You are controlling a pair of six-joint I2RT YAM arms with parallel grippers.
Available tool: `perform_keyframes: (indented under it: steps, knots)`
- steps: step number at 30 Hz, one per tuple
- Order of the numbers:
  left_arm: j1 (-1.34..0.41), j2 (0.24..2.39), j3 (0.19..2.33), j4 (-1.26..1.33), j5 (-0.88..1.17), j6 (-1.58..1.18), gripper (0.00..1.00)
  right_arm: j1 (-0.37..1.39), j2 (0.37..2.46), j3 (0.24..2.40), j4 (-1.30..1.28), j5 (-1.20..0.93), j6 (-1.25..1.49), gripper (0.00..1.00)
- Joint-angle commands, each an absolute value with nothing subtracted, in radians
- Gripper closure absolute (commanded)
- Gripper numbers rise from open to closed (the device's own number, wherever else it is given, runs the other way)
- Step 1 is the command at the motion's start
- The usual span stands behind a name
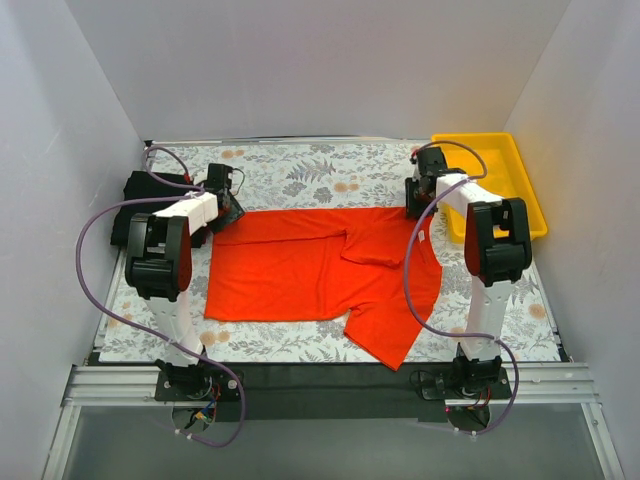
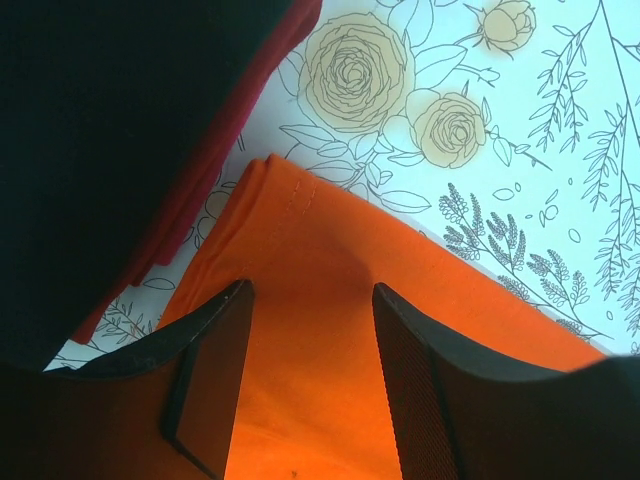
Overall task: Fold and stack the t-shirts
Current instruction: Fold the tshirt
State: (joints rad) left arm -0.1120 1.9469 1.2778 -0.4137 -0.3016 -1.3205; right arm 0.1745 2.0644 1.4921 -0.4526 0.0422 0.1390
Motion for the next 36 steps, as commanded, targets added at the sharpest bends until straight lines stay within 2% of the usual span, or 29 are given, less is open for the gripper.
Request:
perform_keyframes:
  steps: [1,8,11,15,23,29,36]
  knots:
    - [-0.095,1.982,1.278,-0.454,-0.319,-1.333,0.51,0.129,2.075,1.473,-0.413,0.098,0.143,0.66]
    - [-0.094,1.954,1.295,-0.451,-0.272,-1.319,0.50,0.107,2.025,1.480,-0.413,0.081,0.135,0.64]
    - [-0.095,1.915,1.316,-0.446,-0.244,-1.301,0.47,0.130,1.973,1.482,-0.411,0.068,0.133,0.63]
    - [-0.120,1.847,1.350,-0.457,-0.236,-1.290,0.42,0.172,1.904,1.459,-0.413,0.052,0.149,0.57]
    - [-0.156,1.758,1.287,-0.489,-0.193,-1.328,0.40,0.222,1.812,1.284,-0.413,0.012,0.290,0.53]
    - [-0.158,1.856,1.293,-0.488,-0.202,-1.331,0.40,0.227,1.851,1.266,-0.397,0.028,0.281,0.53]
    - [-0.158,2.005,1.405,-0.502,-0.244,-1.328,0.40,0.212,1.976,1.391,-0.388,0.060,0.215,0.48]
